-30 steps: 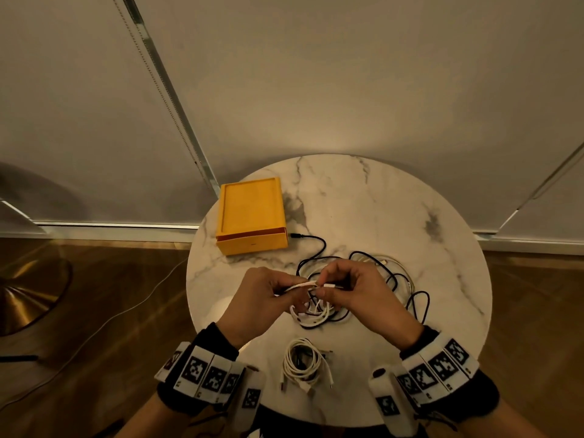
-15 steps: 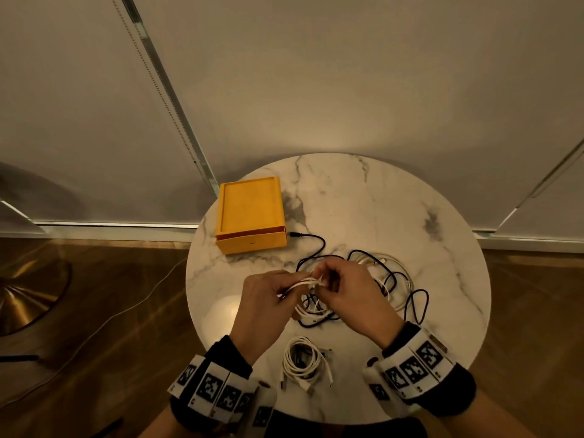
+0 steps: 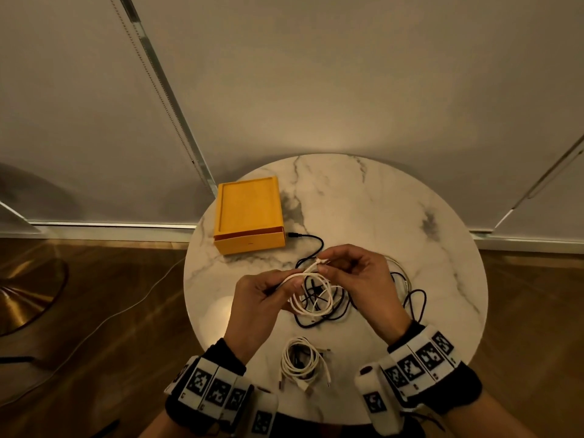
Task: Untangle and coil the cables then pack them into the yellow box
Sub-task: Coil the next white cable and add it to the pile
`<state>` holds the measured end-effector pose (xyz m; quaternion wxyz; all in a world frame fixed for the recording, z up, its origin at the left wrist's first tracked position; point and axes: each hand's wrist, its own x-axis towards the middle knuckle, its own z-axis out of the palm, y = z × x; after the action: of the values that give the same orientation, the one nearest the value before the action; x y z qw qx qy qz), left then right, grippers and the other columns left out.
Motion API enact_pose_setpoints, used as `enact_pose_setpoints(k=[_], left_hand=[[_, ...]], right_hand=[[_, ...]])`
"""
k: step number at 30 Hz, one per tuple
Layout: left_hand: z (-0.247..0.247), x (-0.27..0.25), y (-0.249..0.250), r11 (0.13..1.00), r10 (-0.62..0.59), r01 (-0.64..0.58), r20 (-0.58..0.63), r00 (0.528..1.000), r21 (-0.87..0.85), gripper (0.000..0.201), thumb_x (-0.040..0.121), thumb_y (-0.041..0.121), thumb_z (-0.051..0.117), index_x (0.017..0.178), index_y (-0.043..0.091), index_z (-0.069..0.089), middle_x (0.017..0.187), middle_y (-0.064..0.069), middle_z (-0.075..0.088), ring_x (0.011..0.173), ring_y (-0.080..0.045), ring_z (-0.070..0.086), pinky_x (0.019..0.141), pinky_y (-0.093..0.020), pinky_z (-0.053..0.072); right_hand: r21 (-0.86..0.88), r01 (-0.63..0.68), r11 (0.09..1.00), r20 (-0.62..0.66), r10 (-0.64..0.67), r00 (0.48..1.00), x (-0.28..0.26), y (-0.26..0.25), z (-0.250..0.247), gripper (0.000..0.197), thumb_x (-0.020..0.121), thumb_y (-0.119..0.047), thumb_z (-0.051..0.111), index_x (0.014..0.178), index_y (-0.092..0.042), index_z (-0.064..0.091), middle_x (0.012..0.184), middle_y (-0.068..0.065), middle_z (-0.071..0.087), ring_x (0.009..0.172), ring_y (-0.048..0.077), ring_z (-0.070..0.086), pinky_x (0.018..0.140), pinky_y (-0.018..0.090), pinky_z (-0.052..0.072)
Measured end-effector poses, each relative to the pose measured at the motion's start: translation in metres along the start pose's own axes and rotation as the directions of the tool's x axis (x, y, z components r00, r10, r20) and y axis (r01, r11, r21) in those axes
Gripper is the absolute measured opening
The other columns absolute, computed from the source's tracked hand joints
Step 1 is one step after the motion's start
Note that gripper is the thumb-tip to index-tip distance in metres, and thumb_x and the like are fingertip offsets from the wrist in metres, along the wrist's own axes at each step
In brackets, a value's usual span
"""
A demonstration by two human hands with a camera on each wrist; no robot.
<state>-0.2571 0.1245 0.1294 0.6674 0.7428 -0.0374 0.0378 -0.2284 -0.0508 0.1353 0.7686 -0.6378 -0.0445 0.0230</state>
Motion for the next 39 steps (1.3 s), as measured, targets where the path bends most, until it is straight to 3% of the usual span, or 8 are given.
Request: enact_pose_setpoints(k=[5,12,15,21,27,31,35,39], left_hand=[[0.002,0.000,0.002,0.999,0.042,-0.041,0.012,0.999,-0.023,0.018,0.090,0.022,0.063,0.090,0.012,0.078,0.065,-0.022,0.063,0.052,-0.025,0.056,0.050,-0.029,0.050],[0.001,0.005,-0.002,0.992,0.086,-0.087,0.016,0.996,0.088,0.016,0.088,0.030,0.061,0.091,0.024,0.076,0.080,-0.006,0.069,0.055,-0.009,0.056,0.056,-0.029,0.046],[-0.004,0.008,-0.001,0.980,0.121,-0.129,0.059,0.991,0.153,0.014,0.089,0.032,0.061,0.092,0.030,0.074,0.078,0.002,0.066,0.058,-0.008,0.056,0.058,-0.031,0.046],[-0.005,0.007,0.002,0.942,0.185,-0.217,0.143,0.972,0.255,0.022,0.091,0.042,0.054,0.095,0.029,0.071,0.073,0.009,0.058,0.060,-0.012,0.053,0.054,-0.042,0.048],[-0.001,0.005,0.002,0.991,0.088,-0.105,0.192,0.977,0.080,0.024,0.095,0.031,0.048,0.085,0.029,0.070,0.069,0.010,0.054,0.062,-0.011,0.048,0.057,-0.042,0.043],[-0.006,0.005,0.009,0.990,-0.081,0.104,0.216,0.973,-0.099,0.041,0.083,0.018,0.046,0.077,0.045,0.076,0.074,0.016,0.070,0.067,-0.001,0.061,0.063,-0.019,0.048],[-0.026,0.017,-0.004,0.975,-0.153,0.208,0.458,0.875,-0.072,0.029,0.089,0.014,0.051,0.106,0.011,0.074,0.088,-0.014,0.072,0.078,-0.027,0.065,0.068,-0.027,0.053],[-0.023,0.020,-0.010,0.970,-0.198,0.242,0.517,0.833,-0.018,0.031,0.094,0.012,0.047,0.115,-0.007,0.060,0.089,-0.013,0.071,0.077,-0.014,0.066,0.068,-0.019,0.047]], right_hand=[[0.042,0.040,0.998,0.025,-0.041,0.999,-0.001,-0.004,0.001,0.016,0.074,0.008,0.073,0.081,-0.005,0.068,0.075,0.009,0.072,0.071,0.022,0.069,0.068,0.028,0.056],[0.023,-0.035,0.999,0.133,0.032,0.991,-0.004,-0.007,-0.002,0.030,0.072,0.016,0.071,0.090,-0.002,0.055,0.077,0.008,0.066,0.070,0.017,0.064,0.065,0.026,0.055],[-0.064,-0.119,0.991,0.216,0.130,0.968,-0.004,-0.016,-0.004,0.034,0.078,0.005,0.071,0.111,-0.002,0.065,0.080,0.017,0.069,0.065,0.023,0.066,0.062,0.026,0.054],[-0.460,-0.027,0.887,0.276,0.172,0.946,0.001,-0.026,-0.006,0.014,0.082,-0.021,0.075,0.093,-0.014,0.077,0.078,-0.001,0.074,0.059,0.006,0.061,0.060,0.022,0.049],[-0.510,-0.005,0.860,0.308,0.188,0.933,0.003,-0.028,-0.008,0.011,0.084,-0.018,0.073,0.088,-0.009,0.077,0.069,0.004,0.071,0.054,0.011,0.064,0.059,0.020,0.049],[-0.587,0.068,0.807,0.312,0.148,0.938,0.001,-0.029,-0.008,0.013,0.086,-0.023,0.070,0.086,-0.013,0.078,0.062,0.001,0.071,0.053,0.008,0.065,0.057,0.019,0.047],[-0.641,0.146,0.754,0.368,0.135,0.920,-0.002,-0.029,-0.008,0.015,0.088,-0.022,0.068,0.083,-0.011,0.077,0.052,-0.005,0.065,0.047,0.001,0.057,0.053,0.009,0.037],[-0.675,0.167,0.719,0.364,0.127,0.923,-0.001,-0.022,-0.010,0.012,0.087,-0.018,0.069,0.082,-0.011,0.077,0.048,-0.012,0.061,0.048,0.003,0.059,0.053,0.013,0.041]])
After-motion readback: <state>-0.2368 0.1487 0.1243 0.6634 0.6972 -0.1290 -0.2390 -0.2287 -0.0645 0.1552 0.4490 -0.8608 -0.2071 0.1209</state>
